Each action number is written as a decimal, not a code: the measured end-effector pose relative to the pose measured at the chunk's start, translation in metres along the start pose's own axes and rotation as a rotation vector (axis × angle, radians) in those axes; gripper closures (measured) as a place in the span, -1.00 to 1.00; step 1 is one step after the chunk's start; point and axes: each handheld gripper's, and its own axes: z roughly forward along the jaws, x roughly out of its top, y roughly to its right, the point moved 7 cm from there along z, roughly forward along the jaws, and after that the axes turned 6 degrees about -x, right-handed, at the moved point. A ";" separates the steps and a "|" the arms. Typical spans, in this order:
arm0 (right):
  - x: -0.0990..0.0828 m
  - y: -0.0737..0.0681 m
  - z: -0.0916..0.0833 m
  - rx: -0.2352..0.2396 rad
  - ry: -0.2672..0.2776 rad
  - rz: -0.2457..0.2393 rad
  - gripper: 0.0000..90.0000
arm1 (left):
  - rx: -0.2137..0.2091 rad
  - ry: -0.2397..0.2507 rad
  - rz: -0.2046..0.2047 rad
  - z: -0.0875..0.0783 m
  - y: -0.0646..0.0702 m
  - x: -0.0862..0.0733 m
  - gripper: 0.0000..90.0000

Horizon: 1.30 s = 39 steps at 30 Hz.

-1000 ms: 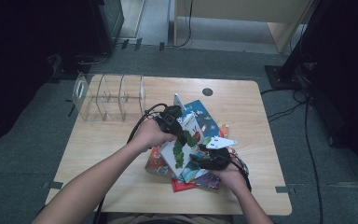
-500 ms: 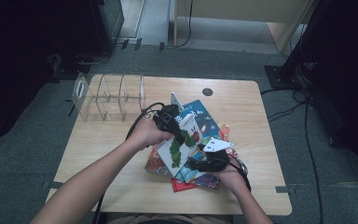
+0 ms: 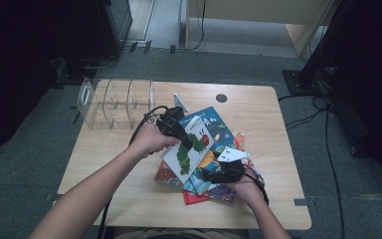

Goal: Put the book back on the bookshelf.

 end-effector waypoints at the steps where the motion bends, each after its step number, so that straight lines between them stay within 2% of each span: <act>1: 0.000 0.001 0.001 -0.005 0.000 0.003 -0.57 | -0.001 0.004 -0.001 -0.001 -0.001 0.000 0.70; 11: 0.001 0.006 0.002 -0.028 0.000 0.025 -0.57 | -0.007 0.031 -0.016 -0.014 -0.008 -0.004 0.70; 21: 0.003 0.009 0.004 -0.043 -0.014 0.026 -0.57 | -0.005 0.052 -0.028 -0.025 -0.015 -0.009 0.70; 39: 0.006 0.013 0.008 -0.043 -0.021 0.024 -0.57 | 0.008 0.115 -0.078 -0.052 -0.033 -0.023 0.70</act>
